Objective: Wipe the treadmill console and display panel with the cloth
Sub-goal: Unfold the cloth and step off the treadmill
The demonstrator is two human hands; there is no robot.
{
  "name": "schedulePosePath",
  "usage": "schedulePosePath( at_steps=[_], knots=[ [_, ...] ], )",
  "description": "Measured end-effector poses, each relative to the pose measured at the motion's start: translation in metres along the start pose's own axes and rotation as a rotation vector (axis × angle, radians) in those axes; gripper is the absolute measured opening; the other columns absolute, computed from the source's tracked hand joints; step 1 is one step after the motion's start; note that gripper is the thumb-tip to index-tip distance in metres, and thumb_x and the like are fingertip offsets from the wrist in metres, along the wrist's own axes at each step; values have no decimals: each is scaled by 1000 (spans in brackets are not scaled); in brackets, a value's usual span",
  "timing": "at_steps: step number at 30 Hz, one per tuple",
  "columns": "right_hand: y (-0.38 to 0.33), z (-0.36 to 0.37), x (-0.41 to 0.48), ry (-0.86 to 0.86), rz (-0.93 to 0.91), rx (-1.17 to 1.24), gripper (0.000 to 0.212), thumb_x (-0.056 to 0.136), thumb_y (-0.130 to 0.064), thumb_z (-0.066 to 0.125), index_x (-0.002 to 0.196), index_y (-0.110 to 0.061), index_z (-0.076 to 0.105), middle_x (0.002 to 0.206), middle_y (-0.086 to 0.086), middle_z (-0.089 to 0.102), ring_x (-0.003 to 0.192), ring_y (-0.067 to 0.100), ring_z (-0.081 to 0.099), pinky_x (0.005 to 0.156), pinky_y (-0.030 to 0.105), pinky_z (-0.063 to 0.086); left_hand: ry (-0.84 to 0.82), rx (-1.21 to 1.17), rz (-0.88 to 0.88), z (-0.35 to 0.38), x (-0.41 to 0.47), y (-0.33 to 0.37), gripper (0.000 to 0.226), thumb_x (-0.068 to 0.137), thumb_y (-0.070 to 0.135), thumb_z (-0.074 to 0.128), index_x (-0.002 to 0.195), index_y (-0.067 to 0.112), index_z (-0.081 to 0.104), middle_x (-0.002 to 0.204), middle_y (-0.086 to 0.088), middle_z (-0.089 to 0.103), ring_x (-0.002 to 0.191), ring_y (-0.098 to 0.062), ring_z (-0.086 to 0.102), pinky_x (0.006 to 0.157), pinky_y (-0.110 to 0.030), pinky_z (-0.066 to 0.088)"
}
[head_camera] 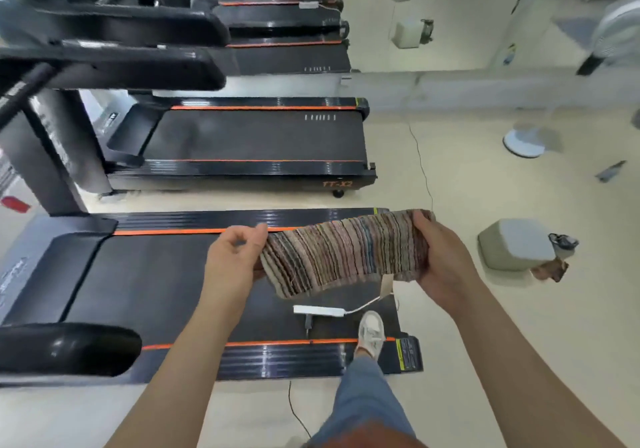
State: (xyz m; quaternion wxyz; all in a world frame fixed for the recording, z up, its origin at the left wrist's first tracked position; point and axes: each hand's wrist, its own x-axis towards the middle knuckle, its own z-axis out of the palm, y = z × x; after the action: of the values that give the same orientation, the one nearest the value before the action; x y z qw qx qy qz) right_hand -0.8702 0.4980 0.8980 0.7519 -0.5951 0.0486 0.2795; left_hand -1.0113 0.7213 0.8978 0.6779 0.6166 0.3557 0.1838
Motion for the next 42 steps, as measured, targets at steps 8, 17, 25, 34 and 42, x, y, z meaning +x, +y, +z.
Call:
schedulePosePath(
  at_steps=[8, 17, 25, 34, 42],
  knots=[
    [-99, -147, 136, 138, 43, -11, 22, 103, -25, 43, 94, -10, 57, 82, 11, 59, 69, 25, 61, 57, 38, 48, -495, 259, -283, 253, 144, 3, 50, 75, 49, 77, 116, 32, 53, 112, -10, 62, 98, -28, 64, 84, -44, 50],
    [-174, -253, 227, 423, -23, 3, 22, 90, -9, 66, 109, 0, 63, 97, 17, 71, 81, 30, 70, 59, 37, 54, -495, 31, -330, 434, 238, 39, 32, 91, -7, 53, 123, 0, 57, 94, -12, 70, 74, -21, 70, 60, -33, 58],
    [-181, -323, 316, 743, -26, -132, 9, 91, -9, 61, 99, -7, 57, 92, 10, 62, 79, 21, 63, 65, 37, 55, -729, 357, 0, 584, 317, 37, 26, 101, 15, 46, 102, 34, 64, 100, -8, 68, 81, -20, 63, 74, -44, 55],
    [-167, -434, 393, 1079, -63, -87, 17, 96, -23, 57, 81, -22, 49, 94, 6, 60, 80, 19, 60, 49, 26, 49, -957, 429, 105, 770, 366, -19, 9, 97, 30, 49, 92, 38, 51, 75, -7, 56, 66, -22, 51, 54, -38, 48],
    [-80, -637, 487, 951, -53, 205, 12, 102, -18, 43, 102, -27, 51, 116, 9, 64, 95, 30, 67, 62, 42, 58, -1304, 533, 191, 960, 381, -182, 52, 85, 2, 52, 109, 45, 67, 124, 24, 59, 98, -15, 63, 78, -34, 58]
  ],
)
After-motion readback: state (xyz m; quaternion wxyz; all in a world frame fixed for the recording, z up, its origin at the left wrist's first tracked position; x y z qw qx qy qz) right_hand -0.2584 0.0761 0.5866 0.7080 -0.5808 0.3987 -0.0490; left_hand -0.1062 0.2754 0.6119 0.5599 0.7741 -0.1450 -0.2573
